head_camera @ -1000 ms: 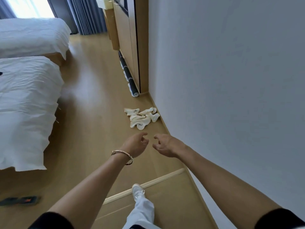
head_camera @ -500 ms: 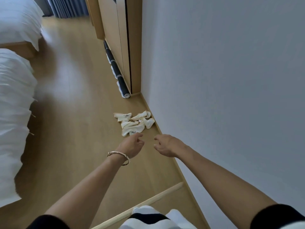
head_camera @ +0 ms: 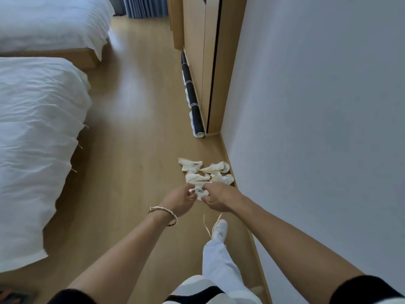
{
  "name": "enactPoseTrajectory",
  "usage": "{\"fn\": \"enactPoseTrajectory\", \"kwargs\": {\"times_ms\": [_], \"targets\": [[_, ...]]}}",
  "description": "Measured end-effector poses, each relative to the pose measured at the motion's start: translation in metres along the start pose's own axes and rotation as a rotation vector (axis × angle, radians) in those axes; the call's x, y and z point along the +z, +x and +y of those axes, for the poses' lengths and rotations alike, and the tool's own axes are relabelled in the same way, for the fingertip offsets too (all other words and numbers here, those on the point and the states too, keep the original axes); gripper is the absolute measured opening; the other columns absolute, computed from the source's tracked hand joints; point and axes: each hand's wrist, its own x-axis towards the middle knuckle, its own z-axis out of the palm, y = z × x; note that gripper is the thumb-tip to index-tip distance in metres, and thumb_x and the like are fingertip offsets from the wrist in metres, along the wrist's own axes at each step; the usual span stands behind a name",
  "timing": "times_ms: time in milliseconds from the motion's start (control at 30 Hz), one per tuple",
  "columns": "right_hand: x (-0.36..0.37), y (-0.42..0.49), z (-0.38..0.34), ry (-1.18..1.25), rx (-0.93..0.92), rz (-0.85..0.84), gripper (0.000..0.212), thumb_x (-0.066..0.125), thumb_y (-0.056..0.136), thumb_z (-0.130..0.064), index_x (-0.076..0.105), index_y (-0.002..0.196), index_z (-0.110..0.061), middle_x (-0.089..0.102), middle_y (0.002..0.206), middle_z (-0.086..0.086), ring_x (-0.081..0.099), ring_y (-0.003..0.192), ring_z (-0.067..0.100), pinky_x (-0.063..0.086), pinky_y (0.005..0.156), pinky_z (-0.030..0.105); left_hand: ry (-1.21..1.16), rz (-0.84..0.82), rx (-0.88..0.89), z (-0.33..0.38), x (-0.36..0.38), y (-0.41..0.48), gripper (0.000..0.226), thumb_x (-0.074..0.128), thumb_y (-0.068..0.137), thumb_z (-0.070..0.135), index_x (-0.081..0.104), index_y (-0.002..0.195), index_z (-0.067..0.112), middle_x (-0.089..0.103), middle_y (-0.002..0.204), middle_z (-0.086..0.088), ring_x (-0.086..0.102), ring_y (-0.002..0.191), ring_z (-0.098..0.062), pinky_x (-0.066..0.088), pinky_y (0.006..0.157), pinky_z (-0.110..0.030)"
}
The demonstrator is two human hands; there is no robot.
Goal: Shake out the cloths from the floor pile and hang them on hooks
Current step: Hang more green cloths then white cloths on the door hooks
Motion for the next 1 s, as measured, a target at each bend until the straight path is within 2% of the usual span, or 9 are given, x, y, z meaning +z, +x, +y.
{"fn": "enactPoseTrajectory", "kwargs": {"times_ms": [100, 267, 333, 400, 533, 633, 767, 900, 1000], "targets": [[-0.034, 0.06, 0.022, 0.054, -0.022, 0.01, 0.04, 0.039, 0.097, -0.029, 0.048, 0.132, -0.011, 0.053, 0.134, 0.013, 0.053, 0.118, 0.028, 0.044, 0.096, 0.039, -0.039, 0.024, -0.048, 0.017, -0.017, 0.051, 0.041, 0.042, 0.096, 0.021, 0.044, 0.136, 0.014, 0.064, 0.113, -0.008, 0.058, 0.106, -0.024, 0.036, 0.074, -0.021], [-0.078, 0.138, 0.073, 0.129, -0.037, -0.074, 0.038, 0.041, 0.099, -0.026, 0.049, 0.132, -0.01, 0.055, 0.131, 0.013, 0.053, 0.117, 0.029, 0.042, 0.093, 0.034, -0.038, -0.004, -0.143, 0.047, -0.037, 0.14, 0.042, 0.042, 0.096, 0.023, 0.043, 0.137, 0.014, 0.063, 0.118, -0.009, 0.057, 0.109, -0.027, 0.041, 0.083, -0.026], [-0.087, 0.169, 0.096, 0.122, -0.024, -0.118, 0.036, 0.042, 0.1, -0.024, 0.049, 0.131, -0.007, 0.054, 0.131, 0.014, 0.053, 0.117, 0.03, 0.04, 0.09, 0.033, -0.062, -0.009, -0.161, 0.056, -0.039, 0.175, 0.042, 0.042, 0.096, 0.022, 0.043, 0.137, 0.015, 0.064, 0.116, -0.01, 0.059, 0.106, -0.029, 0.041, 0.078, -0.026], [-0.093, 0.198, 0.113, 0.106, 0.006, -0.183, 0.039, 0.036, 0.101, -0.024, 0.045, 0.135, -0.008, 0.049, 0.137, 0.014, 0.049, 0.123, 0.029, 0.038, 0.097, 0.035, -0.088, -0.025, -0.184, 0.059, -0.038, 0.206, 0.042, 0.043, 0.096, 0.023, 0.044, 0.137, 0.016, 0.065, 0.111, -0.01, 0.06, 0.102, -0.029, 0.039, 0.072, -0.024], [-0.092, 0.239, 0.135, 0.156, 0.03, -0.235, 0.044, 0.035, 0.1, -0.029, 0.041, 0.141, -0.014, 0.044, 0.144, 0.014, 0.045, 0.128, 0.028, 0.039, 0.101, 0.037, -0.063, -0.088, -0.217, 0.056, -0.027, 0.256, 0.041, 0.043, 0.096, 0.025, 0.045, 0.136, 0.017, 0.062, 0.095, -0.001, 0.06, 0.097, -0.024, 0.036, 0.071, -0.022], [-0.08, 0.27, 0.151, 0.195, 0.036, -0.261, 0.041, 0.035, 0.1, -0.028, 0.047, 0.135, -0.012, 0.049, 0.14, 0.012, 0.048, 0.125, 0.028, 0.041, 0.099, 0.038, -0.035, -0.127, -0.234, 0.045, -0.015, 0.294, 0.038, 0.041, 0.096, 0.025, 0.048, 0.133, 0.017, 0.064, 0.106, -0.004, 0.059, 0.094, -0.024, 0.037, 0.072, -0.023], [-0.045, 0.31, 0.174, 0.249, 0.096, -0.309, 0.036, 0.037, 0.098, -0.026, 0.052, 0.127, -0.01, 0.056, 0.13, 0.011, 0.054, 0.114, 0.028, 0.043, 0.09, 0.036, 0.004, -0.196, -0.243, 0.022, 0.006, 0.334, 0.04, 0.04, 0.096, 0.023, 0.046, 0.135, 0.019, 0.066, 0.105, -0.003, 0.055, 0.077, -0.018, 0.037, 0.066, -0.024], [-0.003, 0.337, 0.19, 0.345, 0.188, -0.354, 0.035, 0.038, 0.099, -0.024, 0.051, 0.129, -0.01, 0.057, 0.129, 0.01, 0.054, 0.114, 0.027, 0.043, 0.091, 0.034, -0.002, -0.252, -0.267, -0.016, 0.022, 0.374, 0.038, 0.04, 0.096, 0.023, 0.047, 0.134, 0.021, 0.064, 0.102, -0.001, 0.056, 0.08, -0.017, 0.041, 0.066, -0.024], [0.031, 0.357, 0.203, 0.42, 0.278, -0.375, 0.038, 0.038, 0.099, -0.026, 0.049, 0.133, -0.014, 0.054, 0.133, 0.006, 0.053, 0.116, 0.024, 0.045, 0.096, 0.035, 0.03, -0.279, -0.268, -0.043, 0.033, 0.406, 0.037, 0.04, 0.097, 0.024, 0.047, 0.133, 0.022, 0.059, 0.096, 0.002, 0.055, 0.083, -0.017, 0.038, 0.061, -0.013]]}}
